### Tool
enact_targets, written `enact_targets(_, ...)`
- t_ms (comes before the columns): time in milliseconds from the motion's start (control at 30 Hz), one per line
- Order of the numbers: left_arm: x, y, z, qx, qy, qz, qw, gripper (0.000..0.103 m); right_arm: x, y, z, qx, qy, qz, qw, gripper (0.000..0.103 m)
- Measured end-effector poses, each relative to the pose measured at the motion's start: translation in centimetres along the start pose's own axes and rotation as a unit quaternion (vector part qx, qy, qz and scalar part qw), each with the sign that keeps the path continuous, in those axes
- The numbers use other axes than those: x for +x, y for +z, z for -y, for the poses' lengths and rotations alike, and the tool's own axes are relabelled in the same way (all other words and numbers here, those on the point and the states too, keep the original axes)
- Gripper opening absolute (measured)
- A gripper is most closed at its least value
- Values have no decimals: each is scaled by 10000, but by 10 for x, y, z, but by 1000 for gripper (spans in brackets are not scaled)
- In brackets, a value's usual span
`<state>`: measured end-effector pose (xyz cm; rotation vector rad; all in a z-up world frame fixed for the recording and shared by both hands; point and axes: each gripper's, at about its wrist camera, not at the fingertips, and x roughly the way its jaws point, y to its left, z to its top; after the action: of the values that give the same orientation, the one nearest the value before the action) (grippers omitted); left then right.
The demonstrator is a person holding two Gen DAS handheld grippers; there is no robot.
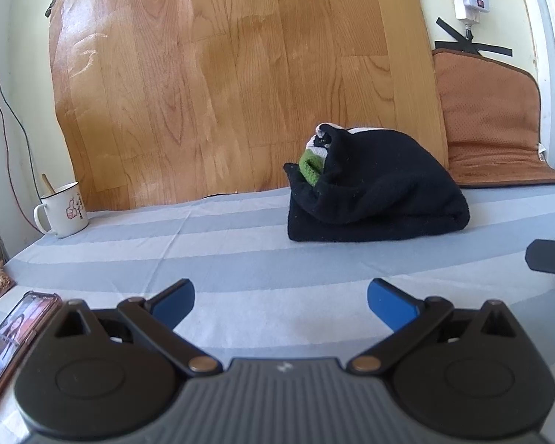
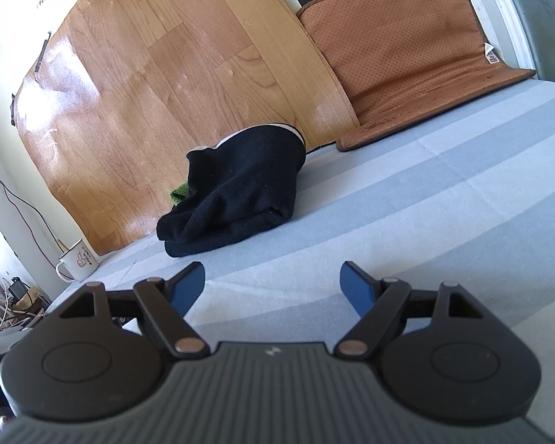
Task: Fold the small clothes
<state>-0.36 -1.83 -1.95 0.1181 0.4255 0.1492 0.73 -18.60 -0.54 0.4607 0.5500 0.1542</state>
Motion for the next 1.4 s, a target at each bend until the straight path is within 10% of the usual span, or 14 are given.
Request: enact_targets(1400, 7, 3, -5, -10, -58, -269, 9996, 103, 0, 0, 0, 10, -1, 4, 10000, 82)
